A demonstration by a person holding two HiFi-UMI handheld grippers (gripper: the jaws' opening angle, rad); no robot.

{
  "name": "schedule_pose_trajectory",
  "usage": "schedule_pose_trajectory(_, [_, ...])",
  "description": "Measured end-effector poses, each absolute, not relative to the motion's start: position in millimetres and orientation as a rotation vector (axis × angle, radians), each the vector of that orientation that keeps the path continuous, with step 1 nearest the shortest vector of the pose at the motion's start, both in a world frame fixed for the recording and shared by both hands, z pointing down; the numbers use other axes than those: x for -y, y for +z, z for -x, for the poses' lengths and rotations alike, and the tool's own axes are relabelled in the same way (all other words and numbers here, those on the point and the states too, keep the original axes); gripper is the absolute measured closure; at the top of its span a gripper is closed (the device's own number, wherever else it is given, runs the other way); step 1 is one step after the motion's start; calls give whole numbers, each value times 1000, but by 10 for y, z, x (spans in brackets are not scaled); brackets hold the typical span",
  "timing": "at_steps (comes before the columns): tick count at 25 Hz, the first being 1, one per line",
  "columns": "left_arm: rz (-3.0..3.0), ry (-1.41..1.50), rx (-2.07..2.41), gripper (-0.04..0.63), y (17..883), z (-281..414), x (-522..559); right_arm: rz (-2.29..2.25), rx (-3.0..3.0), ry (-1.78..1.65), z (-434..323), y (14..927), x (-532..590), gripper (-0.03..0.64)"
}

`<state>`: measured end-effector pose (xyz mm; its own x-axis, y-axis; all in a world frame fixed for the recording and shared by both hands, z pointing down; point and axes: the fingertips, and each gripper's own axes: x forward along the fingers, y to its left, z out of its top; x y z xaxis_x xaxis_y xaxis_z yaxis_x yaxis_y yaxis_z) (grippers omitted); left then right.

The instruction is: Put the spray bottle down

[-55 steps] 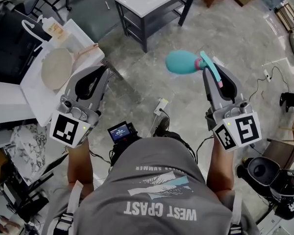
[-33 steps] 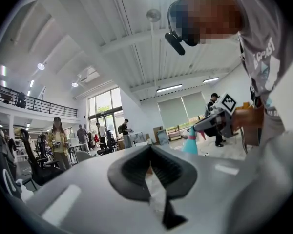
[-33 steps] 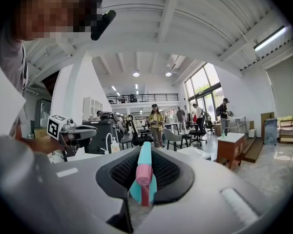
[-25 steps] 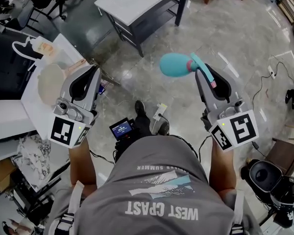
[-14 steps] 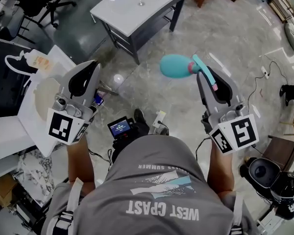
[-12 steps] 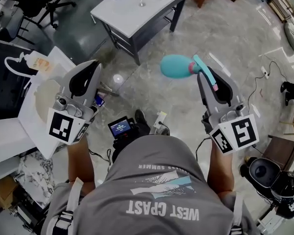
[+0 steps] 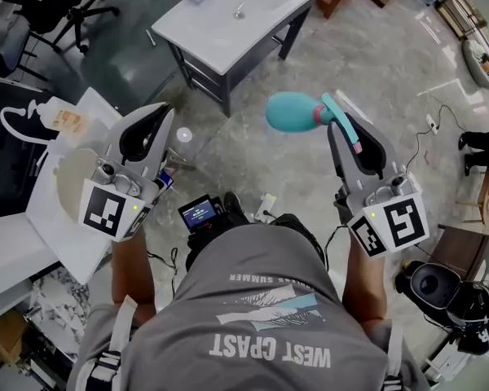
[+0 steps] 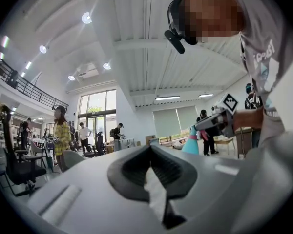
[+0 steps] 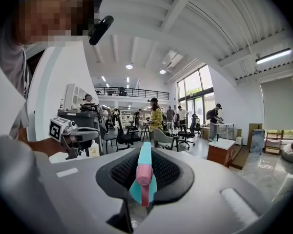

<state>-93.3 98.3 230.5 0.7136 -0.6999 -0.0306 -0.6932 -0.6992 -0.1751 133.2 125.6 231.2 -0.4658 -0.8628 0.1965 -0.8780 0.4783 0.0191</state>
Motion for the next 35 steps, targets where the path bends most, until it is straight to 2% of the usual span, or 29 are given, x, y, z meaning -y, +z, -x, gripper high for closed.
schedule_pose_trajectory(8, [2734,-15,-1160,594,2281,1205,-892,-1460,2560,70,-1011,2186,-1013,549])
schedule_pose_trajectory(21, [2703,-79,-1299,594,2433,1218,-468,-1314,2630,98,-975,2336,-288,549])
schedule_pose_trajectory(35, [2570,-165,-1527,594,2379,207,661,-1065,2786,139,-1856,2489,1211,549])
